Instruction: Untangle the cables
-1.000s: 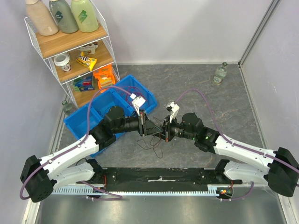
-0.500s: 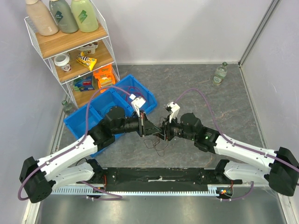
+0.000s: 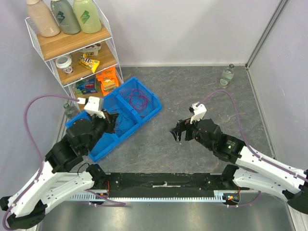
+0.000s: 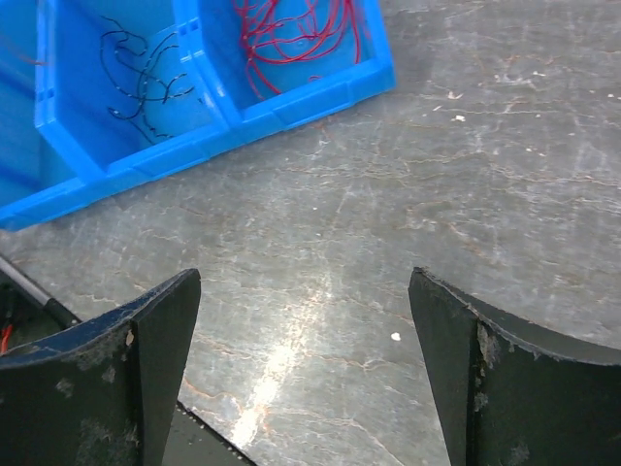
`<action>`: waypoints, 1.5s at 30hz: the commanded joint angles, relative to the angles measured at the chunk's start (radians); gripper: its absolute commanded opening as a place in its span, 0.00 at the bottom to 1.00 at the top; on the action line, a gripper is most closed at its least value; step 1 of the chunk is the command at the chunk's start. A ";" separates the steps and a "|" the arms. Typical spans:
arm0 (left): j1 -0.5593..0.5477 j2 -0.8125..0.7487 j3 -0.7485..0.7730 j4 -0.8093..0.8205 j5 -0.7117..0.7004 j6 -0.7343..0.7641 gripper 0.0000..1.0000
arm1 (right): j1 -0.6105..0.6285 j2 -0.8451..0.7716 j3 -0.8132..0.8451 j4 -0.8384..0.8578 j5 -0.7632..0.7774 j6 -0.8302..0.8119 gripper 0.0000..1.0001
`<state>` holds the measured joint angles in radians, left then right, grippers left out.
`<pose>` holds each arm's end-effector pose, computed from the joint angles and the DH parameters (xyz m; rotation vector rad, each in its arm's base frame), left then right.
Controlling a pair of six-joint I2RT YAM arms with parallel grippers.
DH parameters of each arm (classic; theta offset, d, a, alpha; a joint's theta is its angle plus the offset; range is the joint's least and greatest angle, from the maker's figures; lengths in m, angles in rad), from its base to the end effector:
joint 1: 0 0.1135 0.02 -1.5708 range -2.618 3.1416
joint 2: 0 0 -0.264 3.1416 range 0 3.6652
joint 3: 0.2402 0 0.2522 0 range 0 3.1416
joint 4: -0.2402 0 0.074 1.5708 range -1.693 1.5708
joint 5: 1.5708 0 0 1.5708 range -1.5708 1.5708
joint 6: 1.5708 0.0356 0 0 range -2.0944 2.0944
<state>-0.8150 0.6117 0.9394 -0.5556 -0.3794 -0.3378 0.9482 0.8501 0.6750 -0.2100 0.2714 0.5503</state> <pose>0.0924 -0.0789 0.3766 0.1575 1.8016 -0.4864 0.1231 0.1551 0.2876 -0.2153 2.0001 0.7189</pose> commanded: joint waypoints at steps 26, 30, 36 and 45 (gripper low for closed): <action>0.371 -0.033 -0.294 -0.049 -0.419 -0.306 0.02 | 0.004 -0.026 -0.014 -0.032 0.049 -0.001 0.94; 0.520 -0.030 -0.297 -0.011 -0.261 -0.322 0.18 | 0.004 -0.049 -0.035 -0.037 0.048 0.005 0.94; 0.548 -0.036 -0.214 -0.081 -0.194 -0.388 0.93 | 0.004 -0.080 -0.026 -0.072 0.078 -0.003 0.94; 0.547 -0.191 -0.067 0.159 0.248 -0.204 0.94 | 0.004 -0.149 0.194 -0.334 0.461 -0.021 0.96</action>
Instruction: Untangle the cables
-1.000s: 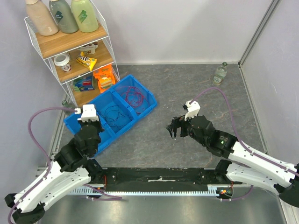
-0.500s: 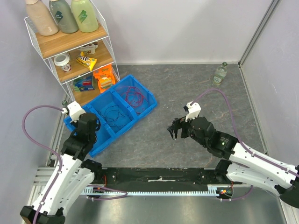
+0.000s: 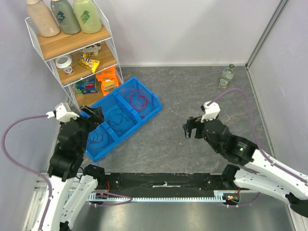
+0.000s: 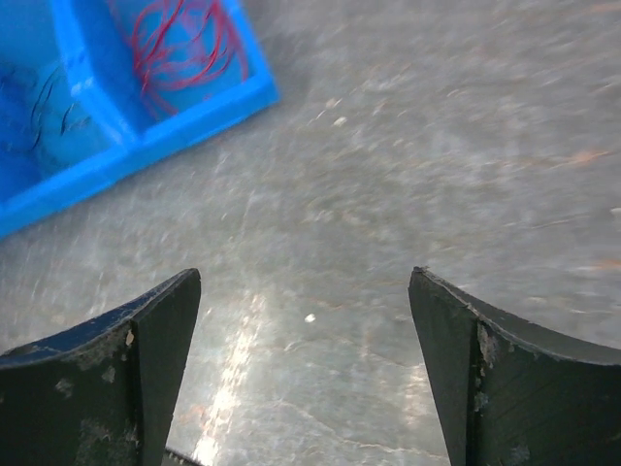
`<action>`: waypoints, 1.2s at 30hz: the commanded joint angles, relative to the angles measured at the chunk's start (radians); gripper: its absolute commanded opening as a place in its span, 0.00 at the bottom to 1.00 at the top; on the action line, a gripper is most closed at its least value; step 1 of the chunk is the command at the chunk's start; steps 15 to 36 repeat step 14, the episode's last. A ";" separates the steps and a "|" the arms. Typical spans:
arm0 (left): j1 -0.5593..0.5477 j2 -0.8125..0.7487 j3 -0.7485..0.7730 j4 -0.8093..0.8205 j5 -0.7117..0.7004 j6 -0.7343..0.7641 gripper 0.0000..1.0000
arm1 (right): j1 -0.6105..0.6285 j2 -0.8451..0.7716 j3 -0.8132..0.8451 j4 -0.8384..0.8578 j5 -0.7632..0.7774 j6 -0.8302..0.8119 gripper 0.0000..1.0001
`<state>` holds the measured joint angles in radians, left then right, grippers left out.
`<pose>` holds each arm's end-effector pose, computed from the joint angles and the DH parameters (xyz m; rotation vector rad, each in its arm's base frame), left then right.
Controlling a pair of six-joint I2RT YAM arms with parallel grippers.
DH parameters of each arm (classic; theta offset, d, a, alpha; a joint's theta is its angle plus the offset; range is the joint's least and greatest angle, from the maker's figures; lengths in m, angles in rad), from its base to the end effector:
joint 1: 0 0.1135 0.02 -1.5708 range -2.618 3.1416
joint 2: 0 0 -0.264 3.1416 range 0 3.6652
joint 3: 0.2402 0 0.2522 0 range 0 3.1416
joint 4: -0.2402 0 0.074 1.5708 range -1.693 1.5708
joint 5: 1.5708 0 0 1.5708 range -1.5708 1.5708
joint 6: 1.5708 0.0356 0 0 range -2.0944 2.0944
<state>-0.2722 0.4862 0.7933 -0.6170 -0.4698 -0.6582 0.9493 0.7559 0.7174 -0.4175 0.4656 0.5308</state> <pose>0.1032 -0.0121 0.3359 -0.6623 1.7287 -0.2070 0.1120 0.1289 0.2985 -0.1255 2.0042 0.4872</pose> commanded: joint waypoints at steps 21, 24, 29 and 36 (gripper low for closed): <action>-0.001 0.015 0.287 0.816 1.175 0.081 0.92 | 0.003 -0.437 0.309 -0.012 0.406 -0.262 0.98; -0.001 0.015 0.287 0.816 1.175 0.081 0.92 | 0.003 -0.437 0.309 -0.012 0.406 -0.262 0.98; -0.001 0.015 0.287 0.816 1.175 0.081 0.92 | 0.003 -0.437 0.309 -0.012 0.406 -0.262 0.98; -0.001 0.015 0.287 0.816 1.175 0.081 0.92 | 0.003 -0.437 0.309 -0.012 0.406 -0.262 0.98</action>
